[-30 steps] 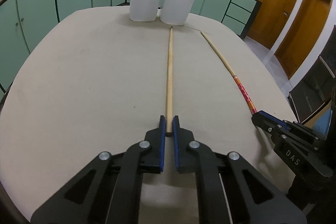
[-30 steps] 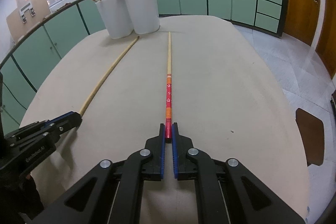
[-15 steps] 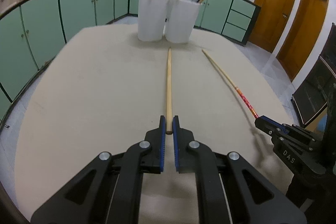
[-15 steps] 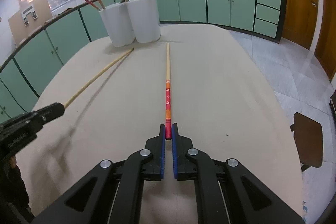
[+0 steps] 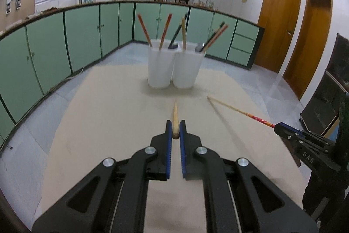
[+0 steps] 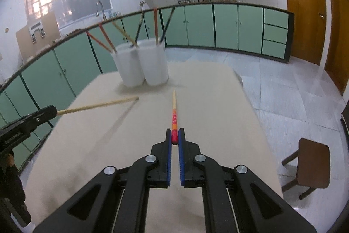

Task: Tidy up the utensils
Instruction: 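Lift both chopsticks up and carry them over the white holders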

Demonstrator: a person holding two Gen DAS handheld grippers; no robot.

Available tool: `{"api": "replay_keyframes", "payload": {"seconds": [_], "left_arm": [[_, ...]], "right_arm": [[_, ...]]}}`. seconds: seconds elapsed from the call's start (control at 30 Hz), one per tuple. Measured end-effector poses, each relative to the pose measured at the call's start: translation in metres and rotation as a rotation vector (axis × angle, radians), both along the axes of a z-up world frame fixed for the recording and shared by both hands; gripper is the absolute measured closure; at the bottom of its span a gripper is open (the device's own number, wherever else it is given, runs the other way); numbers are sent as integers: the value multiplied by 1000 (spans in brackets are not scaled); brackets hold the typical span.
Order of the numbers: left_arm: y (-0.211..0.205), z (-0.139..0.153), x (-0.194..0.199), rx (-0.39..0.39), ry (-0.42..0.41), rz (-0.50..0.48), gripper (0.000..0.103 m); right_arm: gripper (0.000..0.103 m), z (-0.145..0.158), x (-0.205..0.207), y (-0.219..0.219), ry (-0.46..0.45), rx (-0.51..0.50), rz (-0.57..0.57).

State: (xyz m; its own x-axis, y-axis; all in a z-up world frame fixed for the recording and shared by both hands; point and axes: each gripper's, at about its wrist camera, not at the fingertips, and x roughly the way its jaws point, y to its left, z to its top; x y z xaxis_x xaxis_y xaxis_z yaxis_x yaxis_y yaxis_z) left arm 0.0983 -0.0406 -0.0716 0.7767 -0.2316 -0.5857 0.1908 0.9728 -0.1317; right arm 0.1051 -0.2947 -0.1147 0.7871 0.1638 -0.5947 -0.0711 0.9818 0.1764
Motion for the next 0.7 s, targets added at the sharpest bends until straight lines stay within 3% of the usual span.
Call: {"api": "replay_keyframes", "payload": {"seconds": [0.3, 0.5, 0.7], "left_arm": [[6, 40, 25, -1, -68, -41, 97], [7, 62, 47, -17, -76, -89, 97], [1, 80, 65, 20, -102, -128, 97]], "right_arm": [[97, 54, 14, -6, -70, -13, 52], [97, 82, 33, -6, -73, 4, 108], [97, 104, 56, 2, -70, -26, 170]]}}
